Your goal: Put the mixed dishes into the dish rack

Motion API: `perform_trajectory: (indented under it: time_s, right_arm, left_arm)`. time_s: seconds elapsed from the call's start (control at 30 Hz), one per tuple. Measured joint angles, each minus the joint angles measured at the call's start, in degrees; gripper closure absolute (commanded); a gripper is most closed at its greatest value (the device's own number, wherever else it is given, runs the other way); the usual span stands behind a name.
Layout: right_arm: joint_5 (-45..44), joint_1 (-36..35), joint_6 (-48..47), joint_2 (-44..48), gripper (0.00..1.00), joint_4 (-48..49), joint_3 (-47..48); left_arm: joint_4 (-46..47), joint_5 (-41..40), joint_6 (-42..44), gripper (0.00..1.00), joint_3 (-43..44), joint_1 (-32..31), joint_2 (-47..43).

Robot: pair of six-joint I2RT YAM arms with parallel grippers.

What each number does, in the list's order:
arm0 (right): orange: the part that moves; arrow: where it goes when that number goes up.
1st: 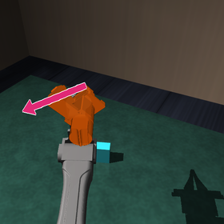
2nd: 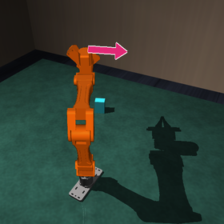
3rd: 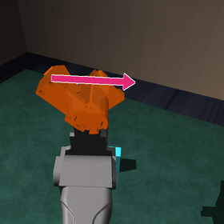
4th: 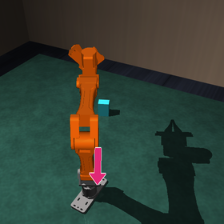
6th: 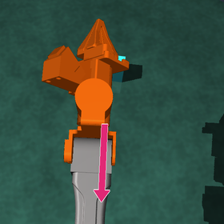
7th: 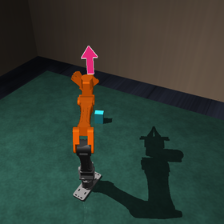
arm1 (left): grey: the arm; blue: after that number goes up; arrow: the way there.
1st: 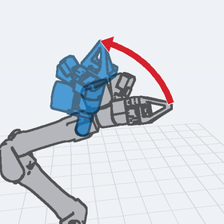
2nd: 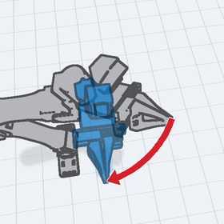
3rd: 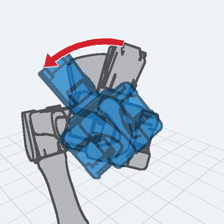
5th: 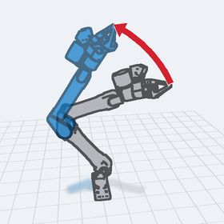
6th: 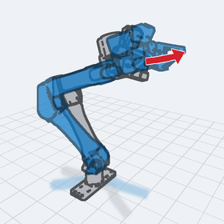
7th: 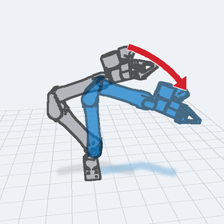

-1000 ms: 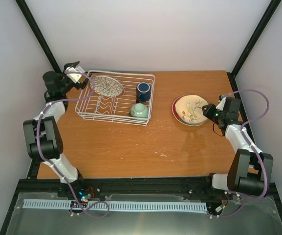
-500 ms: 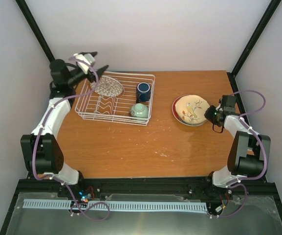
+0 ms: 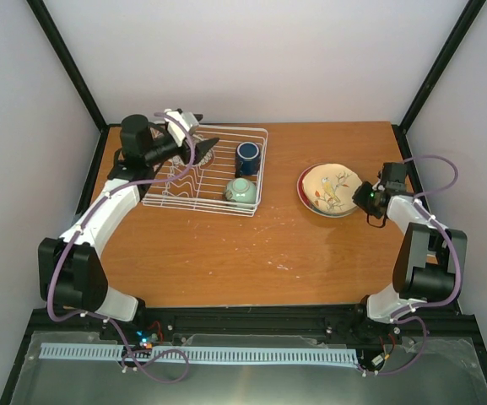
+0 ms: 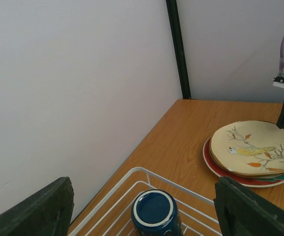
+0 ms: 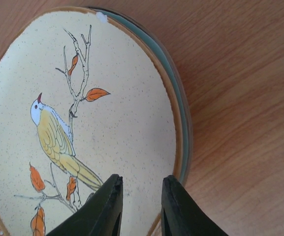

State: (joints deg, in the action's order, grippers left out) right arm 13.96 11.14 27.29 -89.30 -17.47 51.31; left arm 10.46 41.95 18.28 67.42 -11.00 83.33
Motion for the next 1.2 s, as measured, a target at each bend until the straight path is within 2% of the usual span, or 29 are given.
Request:
perform_trajectory:
  time_s: [0.23,0.47,1.1,1.2]
  right_arm:
    - [-3.1,0.0,0.2,5.7,0.78,-2.5,0.0]
    - [-3.7,0.0,0.2,4.1,0.78,-3.8,0.0]
    - [-2.4,0.0,1.0,-3.5,0.78,-4.0,2.9]
    - [-2.2,0.0,1.1,-4.4,0.81,-3.8,2.9]
  left_arm:
    - [-2.1,-2.0,0.3,0.21,0.2,-4.0,1.0]
    - [-5.1,-4.4,0.8,0.21,0.6,-9.0,2.5]
    - [-7.5,-6.9,1.6,0.22,0.6,-10.1,2.6]
    - [-7.6,-7.1,1.7,0.22,0.7,-10.1,2.8]
